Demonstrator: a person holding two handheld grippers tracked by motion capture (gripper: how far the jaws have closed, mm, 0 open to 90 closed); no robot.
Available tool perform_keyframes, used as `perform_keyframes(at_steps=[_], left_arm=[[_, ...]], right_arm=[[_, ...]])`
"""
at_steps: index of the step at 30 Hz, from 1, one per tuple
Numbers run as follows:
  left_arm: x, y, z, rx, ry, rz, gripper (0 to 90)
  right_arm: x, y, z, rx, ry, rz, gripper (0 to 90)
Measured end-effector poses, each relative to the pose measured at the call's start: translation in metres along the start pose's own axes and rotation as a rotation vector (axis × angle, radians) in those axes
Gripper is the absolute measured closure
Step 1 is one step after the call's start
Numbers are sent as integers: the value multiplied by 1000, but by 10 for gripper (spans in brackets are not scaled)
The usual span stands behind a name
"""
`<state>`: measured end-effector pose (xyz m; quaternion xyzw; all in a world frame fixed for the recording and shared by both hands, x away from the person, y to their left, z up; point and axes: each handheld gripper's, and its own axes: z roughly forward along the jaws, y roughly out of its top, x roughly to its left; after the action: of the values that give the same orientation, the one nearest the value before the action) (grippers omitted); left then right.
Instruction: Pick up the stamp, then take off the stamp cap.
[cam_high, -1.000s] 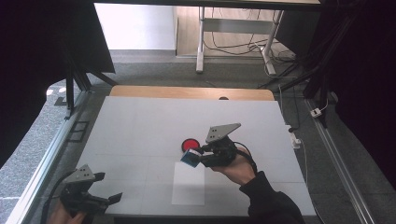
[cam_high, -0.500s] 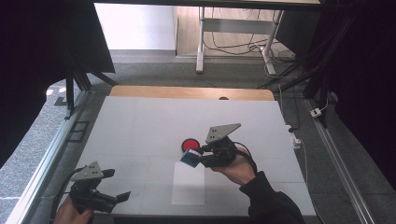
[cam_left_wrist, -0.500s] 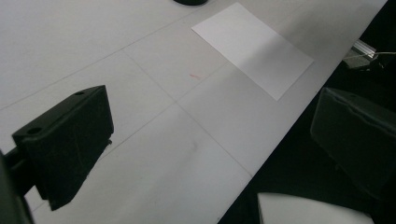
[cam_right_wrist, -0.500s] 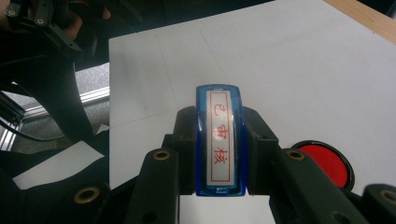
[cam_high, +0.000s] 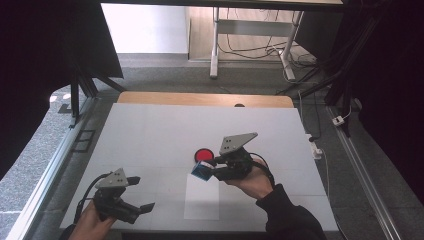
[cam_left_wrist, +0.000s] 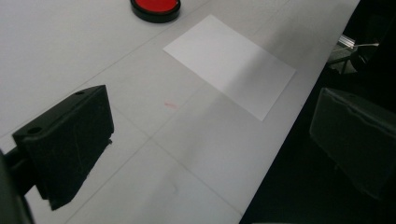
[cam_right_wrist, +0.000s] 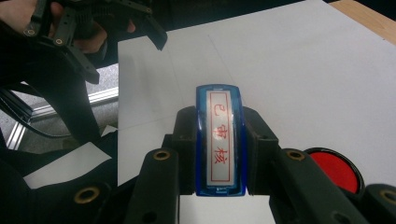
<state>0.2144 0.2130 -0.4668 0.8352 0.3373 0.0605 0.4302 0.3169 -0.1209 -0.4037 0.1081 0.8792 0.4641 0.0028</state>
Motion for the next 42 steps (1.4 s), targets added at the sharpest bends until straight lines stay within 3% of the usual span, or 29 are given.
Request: perform_keyframes(at_steps=[18,28,34,38,42], left_arm=[[7,39,38,-4,-66,52,9],[7,59,59,7,-153,115,6],[6,71,73,18,-193,170,5],[5,79,83,33,-246,215,7],[3,85,93,23,-270,268,0]], right_arm=[[3,3,-4,-6,11,-24,704],[2,3,-7,-10,16,-17,704],[2,2,-6,-9,28,-20,704],[2,2,-7,-9,38,-26,704],[2,1,-8,-10,46,-29,704]])
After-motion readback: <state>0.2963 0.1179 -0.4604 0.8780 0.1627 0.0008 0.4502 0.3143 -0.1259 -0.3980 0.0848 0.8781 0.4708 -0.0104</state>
